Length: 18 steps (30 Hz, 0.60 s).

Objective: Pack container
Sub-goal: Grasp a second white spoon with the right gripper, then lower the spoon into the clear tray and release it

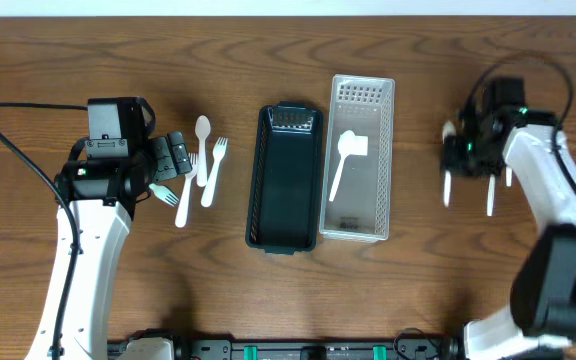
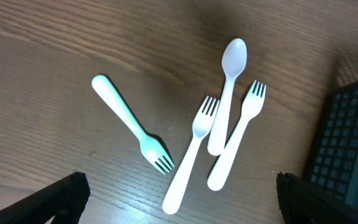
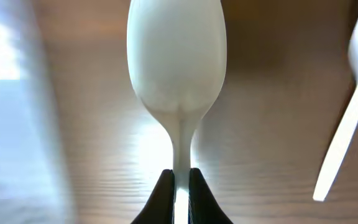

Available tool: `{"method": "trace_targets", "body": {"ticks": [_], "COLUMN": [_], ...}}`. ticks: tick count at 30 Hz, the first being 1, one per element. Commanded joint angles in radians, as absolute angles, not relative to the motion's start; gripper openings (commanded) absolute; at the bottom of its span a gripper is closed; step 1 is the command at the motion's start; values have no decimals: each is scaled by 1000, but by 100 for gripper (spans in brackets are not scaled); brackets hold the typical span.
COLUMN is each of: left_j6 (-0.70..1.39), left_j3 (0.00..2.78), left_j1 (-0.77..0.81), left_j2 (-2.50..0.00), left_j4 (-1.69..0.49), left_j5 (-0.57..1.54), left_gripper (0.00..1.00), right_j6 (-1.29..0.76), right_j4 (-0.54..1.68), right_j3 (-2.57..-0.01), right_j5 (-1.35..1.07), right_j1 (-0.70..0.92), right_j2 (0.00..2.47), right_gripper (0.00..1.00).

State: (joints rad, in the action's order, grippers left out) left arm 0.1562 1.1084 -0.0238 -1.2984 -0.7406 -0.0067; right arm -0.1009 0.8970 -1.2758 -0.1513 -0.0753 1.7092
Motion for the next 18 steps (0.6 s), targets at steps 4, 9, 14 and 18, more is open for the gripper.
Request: {"method": "trace_targets", "body": {"ticks": [4,9,14,18], "left_j6": [146,146,146,146], "left_j3": [1128,1128,1128,1128], "left_j1": [-29,-29,-29,-29], "left_j2": [-1302,-1302,-1302,-1302], "left_j4": [-744,-744,-744,-744], "left_j5": [-11,-11,-11,-11], "left_gripper": [98,98,98,98], "right_j6": [-294,-384,-393,-410], "right_j4": [813,755,722,676], "right_j3": [-1345,-1318,-1314,-1320], "right_j5": [-258,-259,-258,-258], "right_j1": [113,244,352,348], "right_j2": [1555,1633,1792,1813], "right_gripper": [1,1,1,31]}}
